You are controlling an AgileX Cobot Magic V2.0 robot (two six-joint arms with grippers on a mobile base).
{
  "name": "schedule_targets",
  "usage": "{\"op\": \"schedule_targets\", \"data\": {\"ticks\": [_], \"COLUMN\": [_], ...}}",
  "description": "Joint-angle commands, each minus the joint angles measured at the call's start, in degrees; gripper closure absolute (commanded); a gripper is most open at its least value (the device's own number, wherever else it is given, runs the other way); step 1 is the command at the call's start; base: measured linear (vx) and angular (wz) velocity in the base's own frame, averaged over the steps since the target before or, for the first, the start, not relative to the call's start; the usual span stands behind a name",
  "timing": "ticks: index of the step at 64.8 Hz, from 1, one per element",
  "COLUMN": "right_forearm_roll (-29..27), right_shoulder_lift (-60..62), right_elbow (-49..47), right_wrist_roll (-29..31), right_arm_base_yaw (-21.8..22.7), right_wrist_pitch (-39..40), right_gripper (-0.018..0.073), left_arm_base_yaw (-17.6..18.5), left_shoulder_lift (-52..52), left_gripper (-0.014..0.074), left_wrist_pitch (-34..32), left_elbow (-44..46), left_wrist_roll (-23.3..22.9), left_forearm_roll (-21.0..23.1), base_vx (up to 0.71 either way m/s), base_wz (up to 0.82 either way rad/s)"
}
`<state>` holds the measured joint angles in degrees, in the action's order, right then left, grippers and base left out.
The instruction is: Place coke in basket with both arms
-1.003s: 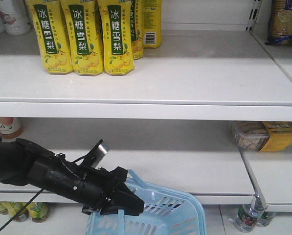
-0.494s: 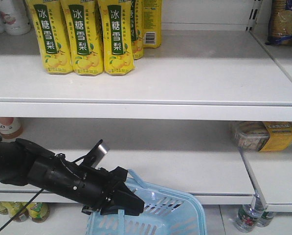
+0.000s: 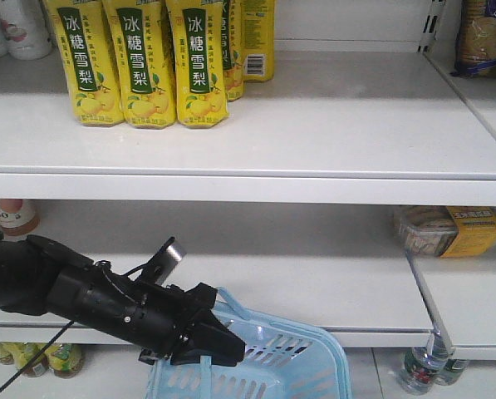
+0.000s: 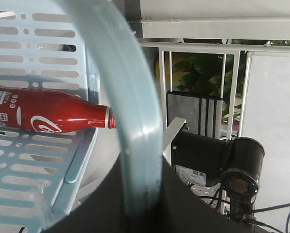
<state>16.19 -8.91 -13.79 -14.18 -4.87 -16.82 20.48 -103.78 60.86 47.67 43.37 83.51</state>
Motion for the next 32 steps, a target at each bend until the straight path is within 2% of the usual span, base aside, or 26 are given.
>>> {"op": "schedule_targets", "data": {"ticks": [1, 32], "right_forearm_roll": [1.4, 1.4], "right_shoulder_lift": [-0.6, -0.6], "right_elbow": [-1.5, -1.5], "right_wrist_roll": [-0.1, -0.1], "right_arm_base_yaw": [0.3, 0.3], "right_wrist_pitch": [4.2, 4.2], "right_gripper": [0.0573, 0.0568], "left_arm_base_yaw": [-0.1, -0.1], "left_shoulder_lift": [3.0, 3.0], "left_gripper": [0.0602, 0.0602], "left_wrist_pitch": [5.4, 5.4], "left_elbow": [1.4, 1.4], "left_wrist_roll": [0.6, 0.6], "left_forearm_roll": [6.3, 6.3], "base_vx": [0.00, 0.00], "base_wz": [0.00, 0.00]}}
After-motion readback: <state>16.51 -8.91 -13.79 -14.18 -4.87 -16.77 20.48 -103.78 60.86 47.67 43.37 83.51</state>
